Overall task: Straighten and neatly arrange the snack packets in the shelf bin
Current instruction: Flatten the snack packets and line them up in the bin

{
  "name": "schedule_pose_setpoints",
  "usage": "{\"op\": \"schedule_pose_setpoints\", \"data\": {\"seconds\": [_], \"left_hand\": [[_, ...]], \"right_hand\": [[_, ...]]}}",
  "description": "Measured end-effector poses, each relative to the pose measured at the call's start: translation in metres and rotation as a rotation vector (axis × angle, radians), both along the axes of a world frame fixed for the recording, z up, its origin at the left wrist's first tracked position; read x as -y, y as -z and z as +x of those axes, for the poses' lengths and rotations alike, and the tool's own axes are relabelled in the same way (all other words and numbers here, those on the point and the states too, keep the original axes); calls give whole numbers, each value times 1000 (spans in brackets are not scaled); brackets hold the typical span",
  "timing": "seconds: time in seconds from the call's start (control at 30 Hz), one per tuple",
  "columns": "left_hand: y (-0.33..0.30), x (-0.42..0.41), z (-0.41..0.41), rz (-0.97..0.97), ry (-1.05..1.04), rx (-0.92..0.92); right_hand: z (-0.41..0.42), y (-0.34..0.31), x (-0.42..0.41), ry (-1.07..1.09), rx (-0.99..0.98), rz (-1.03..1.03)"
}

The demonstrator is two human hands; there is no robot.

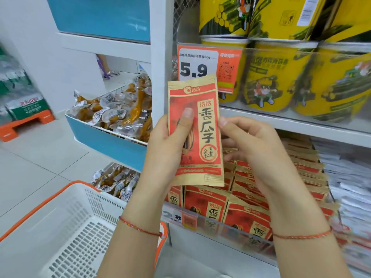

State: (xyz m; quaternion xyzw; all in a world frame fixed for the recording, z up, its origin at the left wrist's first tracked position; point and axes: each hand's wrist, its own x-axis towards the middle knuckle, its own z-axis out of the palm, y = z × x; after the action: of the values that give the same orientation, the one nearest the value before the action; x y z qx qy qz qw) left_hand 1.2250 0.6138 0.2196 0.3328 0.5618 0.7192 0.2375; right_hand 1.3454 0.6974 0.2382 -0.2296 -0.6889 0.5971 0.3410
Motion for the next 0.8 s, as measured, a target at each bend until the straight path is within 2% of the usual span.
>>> {"op": "schedule_pose_setpoints", "data": {"seconds": [0.1, 0.23, 0.43, 0.7, 0.8], "left_hand": [[4, 0, 3, -39, -106, -2], [6, -7, 9, -41, -172, 20], [9, -19, 13, -70, -37, 104], [13, -15, 9, -163, -30, 109], [14, -12, 10, -101, 79, 201]], "right_hand": [[-7, 4, -1, -46, 41, -7], [-11, 2, -6, -16, -28, -50], [-10, -3, -10, 48, -116, -89], [-12, -14, 4, 95, -210, -40], [-14, -15, 12, 94, -254, -18]]}}
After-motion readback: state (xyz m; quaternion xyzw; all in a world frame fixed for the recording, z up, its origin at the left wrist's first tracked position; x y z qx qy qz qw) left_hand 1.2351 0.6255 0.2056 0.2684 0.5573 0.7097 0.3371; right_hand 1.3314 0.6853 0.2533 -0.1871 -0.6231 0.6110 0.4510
